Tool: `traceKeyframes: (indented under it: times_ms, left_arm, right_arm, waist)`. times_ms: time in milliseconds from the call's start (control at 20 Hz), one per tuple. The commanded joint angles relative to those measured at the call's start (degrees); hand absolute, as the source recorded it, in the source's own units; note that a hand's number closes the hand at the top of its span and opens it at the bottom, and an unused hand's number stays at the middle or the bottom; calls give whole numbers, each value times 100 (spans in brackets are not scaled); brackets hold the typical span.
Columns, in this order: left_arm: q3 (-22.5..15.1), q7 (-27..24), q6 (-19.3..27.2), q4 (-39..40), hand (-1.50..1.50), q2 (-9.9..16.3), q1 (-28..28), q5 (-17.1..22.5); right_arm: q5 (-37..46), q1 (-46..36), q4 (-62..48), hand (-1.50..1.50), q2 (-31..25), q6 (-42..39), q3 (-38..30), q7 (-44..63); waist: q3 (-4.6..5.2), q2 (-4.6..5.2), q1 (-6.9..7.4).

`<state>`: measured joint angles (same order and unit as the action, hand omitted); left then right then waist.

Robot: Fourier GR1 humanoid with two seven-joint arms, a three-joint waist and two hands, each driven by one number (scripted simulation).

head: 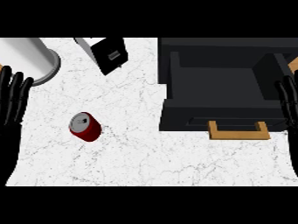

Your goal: Pick up the can, place it into the drawer and close the drawer

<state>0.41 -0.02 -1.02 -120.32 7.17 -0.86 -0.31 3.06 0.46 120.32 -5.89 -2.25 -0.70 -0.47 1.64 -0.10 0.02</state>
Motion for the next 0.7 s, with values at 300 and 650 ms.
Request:
traceKeyframes:
  times_ms: [300,650]
  left_arm:
    - [312,1090,2429,129,-150,-706,1038,-938]
    - [-1064,2604,3980,-582,-150,-715,1303,-2277]
  right_arm:
    - [-212,353,-149,-150,306,444,-321,898]
    - [-392,356,-244,-150,264,434,-489,1193]
  waist:
    - [-151,69,114]
    - [-172,3,2]
